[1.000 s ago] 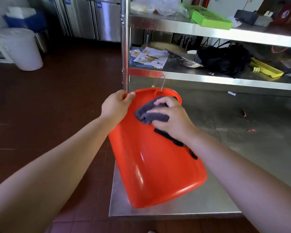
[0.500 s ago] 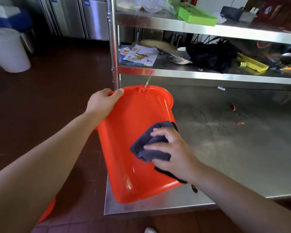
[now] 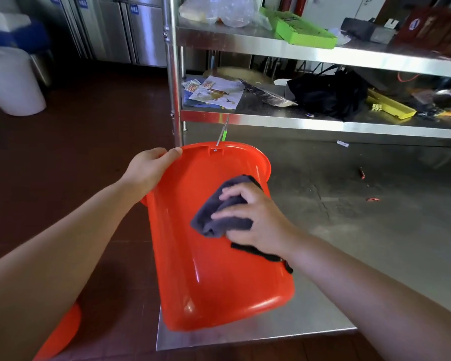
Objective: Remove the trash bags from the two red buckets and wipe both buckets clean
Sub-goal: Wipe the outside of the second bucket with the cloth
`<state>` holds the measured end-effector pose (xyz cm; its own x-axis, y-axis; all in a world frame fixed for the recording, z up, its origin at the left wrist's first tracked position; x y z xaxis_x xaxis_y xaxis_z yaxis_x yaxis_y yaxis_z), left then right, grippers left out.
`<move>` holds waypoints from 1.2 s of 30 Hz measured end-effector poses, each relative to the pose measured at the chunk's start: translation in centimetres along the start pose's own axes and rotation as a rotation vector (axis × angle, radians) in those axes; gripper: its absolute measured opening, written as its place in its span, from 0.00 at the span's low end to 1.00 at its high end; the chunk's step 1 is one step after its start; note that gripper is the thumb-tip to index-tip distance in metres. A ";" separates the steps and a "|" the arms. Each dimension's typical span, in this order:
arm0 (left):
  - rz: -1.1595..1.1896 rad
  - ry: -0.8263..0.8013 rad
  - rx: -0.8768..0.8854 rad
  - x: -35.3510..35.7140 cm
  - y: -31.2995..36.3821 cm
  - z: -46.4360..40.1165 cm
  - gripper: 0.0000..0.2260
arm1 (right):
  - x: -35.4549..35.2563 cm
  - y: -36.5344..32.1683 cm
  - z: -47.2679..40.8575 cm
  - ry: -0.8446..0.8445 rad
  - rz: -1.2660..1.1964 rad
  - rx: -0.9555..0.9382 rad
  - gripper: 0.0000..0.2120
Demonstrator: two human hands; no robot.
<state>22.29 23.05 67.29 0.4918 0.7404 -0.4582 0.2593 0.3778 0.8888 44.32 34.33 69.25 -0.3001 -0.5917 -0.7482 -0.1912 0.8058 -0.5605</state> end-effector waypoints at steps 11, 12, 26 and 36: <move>0.048 0.024 -0.061 -0.5 -0.6 0.6 0.25 | -0.9 3.1 -6.0 0.162 -0.007 0.176 0.13; 0.077 0.021 -0.071 -0.5 -0.7 0.7 0.24 | -0.7 2.5 -5.2 0.152 -0.006 0.183 0.14; -0.670 0.111 0.598 4.1 10.0 2.8 0.23 | 2.9 -5.2 8.1 0.030 0.121 -0.035 0.16; -0.647 -0.033 0.402 5.0 6.5 -0.1 0.18 | 2.4 -4.2 4.7 0.011 0.100 -0.055 0.17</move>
<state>26.36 29.33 70.80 0.1614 0.4210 -0.8926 0.7840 0.4946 0.3750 48.76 29.37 68.18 -0.3308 -0.5083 -0.7951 -0.2111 0.8610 -0.4627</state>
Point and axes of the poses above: each hand's wrist, its own z-axis away from the middle knuckle, its own x-axis out of the palm, y = z × x, the point moved 5 cm from there along -z, towards the middle knuckle
